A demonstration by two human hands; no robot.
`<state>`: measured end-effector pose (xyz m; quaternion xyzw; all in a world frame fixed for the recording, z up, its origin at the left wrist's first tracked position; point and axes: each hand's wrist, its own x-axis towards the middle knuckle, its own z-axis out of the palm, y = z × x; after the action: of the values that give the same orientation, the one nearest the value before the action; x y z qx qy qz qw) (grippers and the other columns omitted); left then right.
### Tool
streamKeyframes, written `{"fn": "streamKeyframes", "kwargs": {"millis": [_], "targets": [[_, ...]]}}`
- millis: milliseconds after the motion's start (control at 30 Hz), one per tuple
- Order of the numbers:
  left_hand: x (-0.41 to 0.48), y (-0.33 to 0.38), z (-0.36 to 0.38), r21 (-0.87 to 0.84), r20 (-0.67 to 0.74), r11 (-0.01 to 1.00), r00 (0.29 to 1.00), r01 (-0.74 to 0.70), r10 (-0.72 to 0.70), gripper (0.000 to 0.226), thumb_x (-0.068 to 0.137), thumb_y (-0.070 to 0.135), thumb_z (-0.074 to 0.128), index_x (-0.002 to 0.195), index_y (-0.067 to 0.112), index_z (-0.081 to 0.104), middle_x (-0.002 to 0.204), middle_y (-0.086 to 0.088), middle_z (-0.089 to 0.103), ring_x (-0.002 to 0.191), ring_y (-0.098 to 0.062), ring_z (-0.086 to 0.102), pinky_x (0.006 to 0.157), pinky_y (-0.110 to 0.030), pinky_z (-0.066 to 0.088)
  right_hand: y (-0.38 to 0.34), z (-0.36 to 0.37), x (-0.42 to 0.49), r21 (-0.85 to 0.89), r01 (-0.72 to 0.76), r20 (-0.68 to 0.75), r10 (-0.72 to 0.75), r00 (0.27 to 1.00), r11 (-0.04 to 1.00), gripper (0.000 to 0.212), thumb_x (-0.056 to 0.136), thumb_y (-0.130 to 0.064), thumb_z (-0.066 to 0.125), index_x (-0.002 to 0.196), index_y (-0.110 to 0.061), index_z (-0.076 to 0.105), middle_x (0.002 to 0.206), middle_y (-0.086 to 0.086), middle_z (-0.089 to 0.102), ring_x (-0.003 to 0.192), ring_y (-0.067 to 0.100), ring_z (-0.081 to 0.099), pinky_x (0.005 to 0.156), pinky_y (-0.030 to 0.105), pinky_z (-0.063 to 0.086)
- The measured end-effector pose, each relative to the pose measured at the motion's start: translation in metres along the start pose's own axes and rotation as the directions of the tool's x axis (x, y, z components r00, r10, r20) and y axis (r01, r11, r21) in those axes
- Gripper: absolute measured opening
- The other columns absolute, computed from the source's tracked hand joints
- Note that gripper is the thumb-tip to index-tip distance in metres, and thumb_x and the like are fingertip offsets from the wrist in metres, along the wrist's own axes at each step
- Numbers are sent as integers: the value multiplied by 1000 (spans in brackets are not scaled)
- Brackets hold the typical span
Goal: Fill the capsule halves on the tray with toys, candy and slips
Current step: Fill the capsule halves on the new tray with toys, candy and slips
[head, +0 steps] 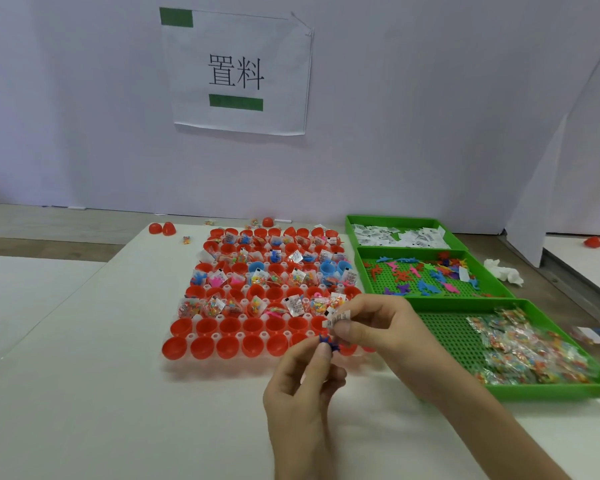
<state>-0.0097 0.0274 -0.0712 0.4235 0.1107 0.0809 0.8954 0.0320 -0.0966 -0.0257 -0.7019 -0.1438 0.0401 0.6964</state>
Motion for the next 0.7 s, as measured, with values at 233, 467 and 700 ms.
{"fn": "streamKeyframes", "kwargs": {"millis": [233, 467, 700], "targets": [[-1, 5, 6, -136, 12, 984, 993, 118, -118, 15, 66, 14, 67, 80, 9, 71, 66, -12, 70, 47, -17, 61, 47, -24, 54, 3, -13, 6, 131, -50, -87, 62, 994, 990, 20, 65, -32, 90, 71, -20, 75, 72, 7, 71, 65, 14, 62, 65, 24, 53], [-3, 8, 7, -150, 64, 974, 984, 171, -163, 12, 66, 13, 65, 77, 8, 69, 61, -12, 65, 46, -18, 60, 46, -24, 53, 5, -38, 9, -143, 33, -343, -81, 936, 989, 15, 84, -29, 71, 78, -16, 76, 76, 6, 74, 68, 16, 67, 66, 21, 55], [-2, 6, 4, -144, 74, 971, 980, 191, -182, 14, 70, 13, 64, 82, 8, 68, 60, -10, 64, 47, -17, 60, 47, -24, 54, 17, -104, 12, -676, -293, -563, -218, 797, 676, 38, 86, -23, 78, 123, -17, 70, 118, 1, 71, 98, 12, 65, 87, 23, 47]]}}
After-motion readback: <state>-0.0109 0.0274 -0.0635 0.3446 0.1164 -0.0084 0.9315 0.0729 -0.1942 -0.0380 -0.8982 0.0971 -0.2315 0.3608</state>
